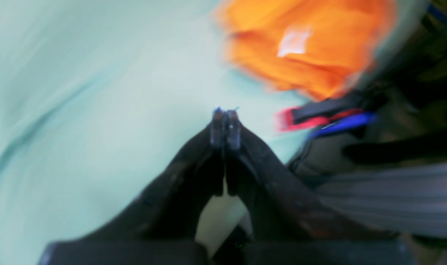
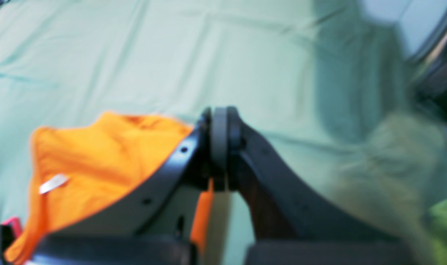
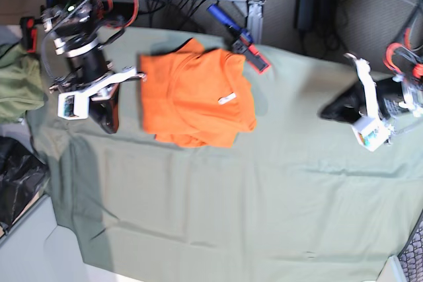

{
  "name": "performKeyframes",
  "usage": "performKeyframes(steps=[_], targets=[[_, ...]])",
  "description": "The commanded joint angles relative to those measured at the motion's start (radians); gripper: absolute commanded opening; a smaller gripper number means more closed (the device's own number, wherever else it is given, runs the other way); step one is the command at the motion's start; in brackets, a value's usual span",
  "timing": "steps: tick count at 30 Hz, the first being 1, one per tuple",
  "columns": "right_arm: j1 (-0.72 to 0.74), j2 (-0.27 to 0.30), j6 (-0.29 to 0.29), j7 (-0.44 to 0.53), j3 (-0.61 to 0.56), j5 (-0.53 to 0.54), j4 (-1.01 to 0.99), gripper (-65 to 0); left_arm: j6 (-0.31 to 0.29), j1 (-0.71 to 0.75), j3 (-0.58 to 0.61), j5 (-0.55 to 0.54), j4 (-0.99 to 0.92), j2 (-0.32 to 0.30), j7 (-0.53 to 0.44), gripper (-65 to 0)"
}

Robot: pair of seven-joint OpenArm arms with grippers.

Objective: Fold the T-shirt properly
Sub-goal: 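Press and square the folded bundle with both grippers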

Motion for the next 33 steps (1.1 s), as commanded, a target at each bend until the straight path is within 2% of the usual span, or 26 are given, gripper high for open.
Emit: performKeyframes(steps=[1, 4, 7, 11, 17, 22, 27, 33], targets=[[0.018, 0.024, 0.133, 0.021, 0.010, -0.003, -0.005, -65.0, -0.010, -0.003, 0.054, 0.030, 0.053, 0.007, -0.047, -65.0], [0.062, 0.051, 0.130, 0.042, 0.011, -0.031, -0.082, -65.0, -0.010, -0.014, 0.270, 0.220, 0.079, 0.063, -0.110, -65.0], [0.132, 0.055, 0.130, 0.062, 0.010, -0.021, -0.204, -65.0, -0.010, -0.032, 0.458, 0.428, 0.034, 0.109, -0.165, -65.0], [0.273, 0.055, 0.130, 0.062, -0.010, 0.001, -0.398, -65.0, -0.003, -0.087, 0.602, 0.575, -0.064, 0.169, -0.191, -65.0], [0.446, 0.055, 0.131, 0.061, -0.108, -0.004, -0.649, -65.0, 0.104, -0.159, 0.684, 0.633, -0.168, 0.250, -0.182, -65.0], [0.561, 0.034, 0.130, 0.061, -0.207, -0.081, -0.772, -65.0, 0.109, -0.199, 0.723, 0.642, -0.170, 0.278, -0.172, -65.0], [0.650, 0.021, 0.130, 0.061, -0.254, -0.090, -0.868, -65.0, 0.109, -0.212, 0.762, 0.686, -0.233, 0.313, -0.171, -65.0], [0.698, 0.016, 0.130, 0.057, -0.273, -0.090, -0.905, -65.0, 0.126, -0.299, 0.830, 0.698, -0.354, 0.341, -0.153, -65.0]])
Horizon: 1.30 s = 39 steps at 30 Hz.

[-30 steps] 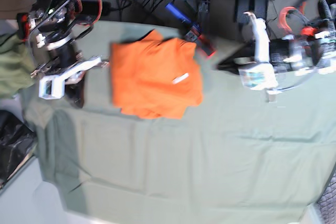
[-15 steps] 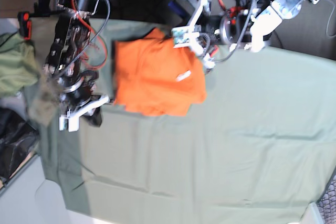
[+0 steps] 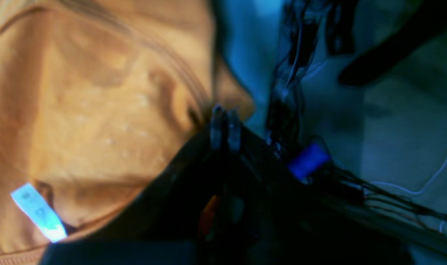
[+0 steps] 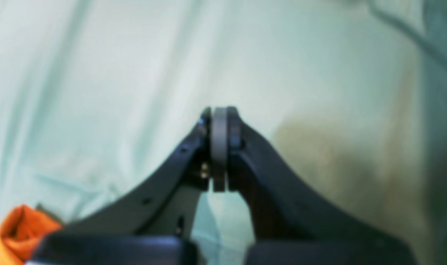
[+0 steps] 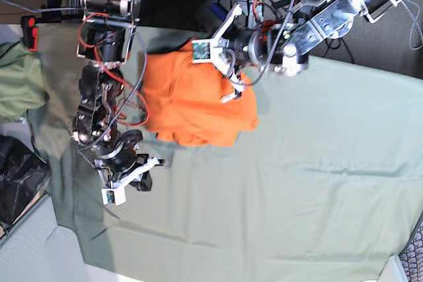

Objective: Fold the T-shirt properly
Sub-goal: 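Press and square the folded bundle with both grippers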

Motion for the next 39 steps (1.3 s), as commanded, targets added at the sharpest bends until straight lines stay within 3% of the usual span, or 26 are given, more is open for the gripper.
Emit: performKeyframes(steps=[1, 11, 14, 17, 33, 39], targets=[[0.017, 0.002, 0.119, 0.016, 0.000, 0.008, 0.010, -65.0, 0.028, -0.023, 0.007, -0.009, 0.003, 0.011, -0.009, -65.0], [0.016, -0.014, 0.119, 0.001, -0.002, 0.009, 0.004, -65.0, 0.039, -0.085, 0.012, -0.003, -0.090, 0.003, 0.051, -65.0], [0.013, -0.014, 0.119, -0.045, -0.003, 0.010, 0.004, -65.0, 0.039, -0.085, 0.012, 0.006, -0.104, -0.012, 0.061, -65.0], [0.004, -0.013, 0.119, -0.101, -0.003, 0.048, 0.005, -65.0, 0.040, -0.093, 0.011, 0.018, -0.104, -0.032, 0.061, -65.0], [-0.093, 0.000, 0.120, -0.164, -0.004, 0.172, 0.037, -65.0, 0.042, -0.232, 0.011, 0.016, -0.104, -0.090, 0.088, -65.0], [-0.148, 0.000, 0.120, -0.208, -0.004, 0.246, 0.047, -65.0, 0.042, -0.279, 0.011, 0.017, -0.106, -0.155, 0.053, -65.0]])
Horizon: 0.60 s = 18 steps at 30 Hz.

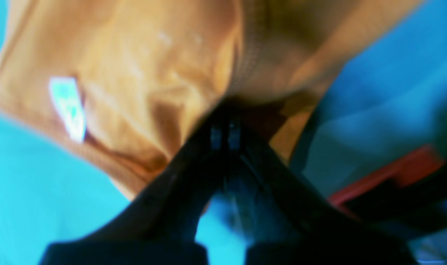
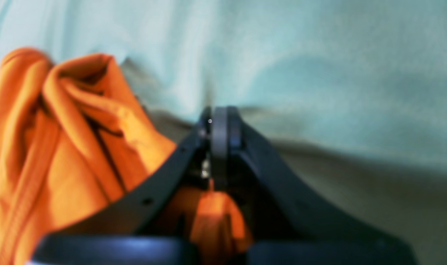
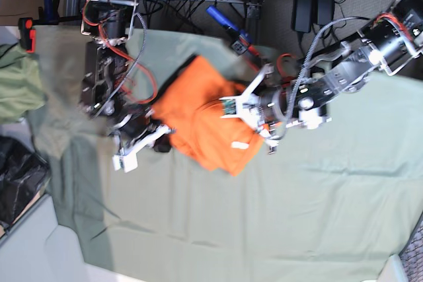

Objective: Fold the T-shirt properly
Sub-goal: 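Press and square the folded bundle with both grippers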

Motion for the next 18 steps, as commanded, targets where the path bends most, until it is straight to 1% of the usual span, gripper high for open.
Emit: performKeyframes(steps=[1, 4, 6, 9, 11, 14, 18], targets=[[-0.006, 0.008, 0.121, -0.023, 0.001, 0.017, 0.018, -65.0, 0.004, -0.033, -0.008, 0.009, 0.008, -0.016, -0.018, -65.0], [-0.049, 0.007, 0.123, -0.031, 0.001, 0.064, 0.040, -65.0, 0.003, -0.071, -0.008, 0.009, -0.018, -0.037, -0.060, -65.0], [-0.085, 0.005, 0.124, -0.031, 0.001, 0.080, 0.074, -65.0, 0.004, -0.098, -0.008, 0.009, -0.055, -0.036, -0.072, -65.0], [-0.148, -0.007, 0.124, -0.031, 0.001, 0.088, 0.152, -65.0, 0.003, -0.133, -0.008, 0.008, -0.130, -0.020, -0.098, -65.0], [-0.189, -0.017, 0.124, -0.034, 0.001, 0.088, 0.212, -65.0, 0.003, -0.157, -0.008, 0.009, -0.187, 0.004, -0.122, -65.0], [-0.241, -0.032, 0.124, -0.034, 0.001, 0.088, 0.290, -65.0, 0.000, -0.192, -0.008, 0.009, -0.270, 0.063, -0.134, -65.0], [-0.288, -0.069, 0.124, -0.038, 0.000, 0.088, 0.349, -65.0, -0.008, -0.234, -0.008, 0.009, -0.360, 0.137, -0.146, -65.0]])
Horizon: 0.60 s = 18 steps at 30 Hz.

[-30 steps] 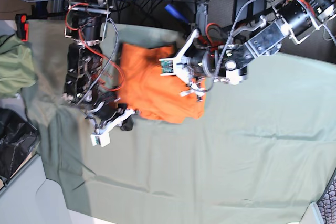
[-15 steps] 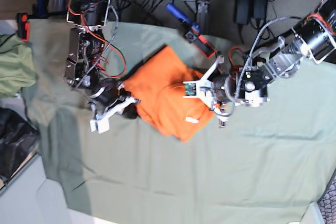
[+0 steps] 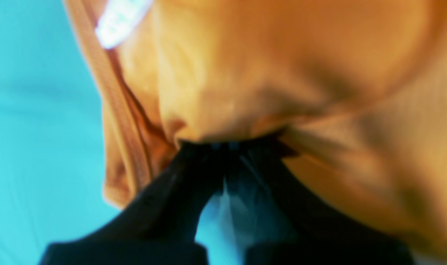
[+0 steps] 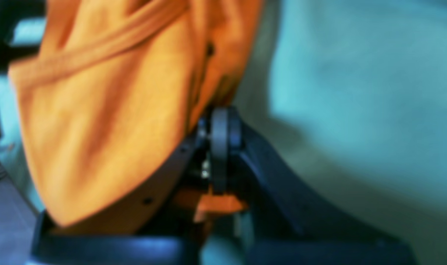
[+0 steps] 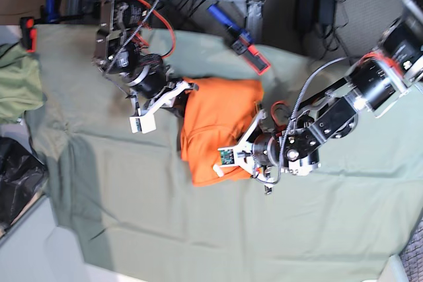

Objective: Fold the T-shirt properly
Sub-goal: 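Press and square the folded bundle with both grippers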

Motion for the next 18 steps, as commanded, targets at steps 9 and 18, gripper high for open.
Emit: performKeyframes(steps=[9, 18], targets=[[-0.017, -0.047, 0.123, 0.013, 0.003, 0.014, 0.060, -65.0, 0.018, -0.076, -0.002, 0.018, -0.048, 0.046, 0.014, -65.0], [-0.018, 0.005, 0.123, 0.012, 0.003, -0.011, 0.079, -65.0, 0.114, -0.094, -0.004, -0.011, 0.148, -0.144, 0.063, -65.0]])
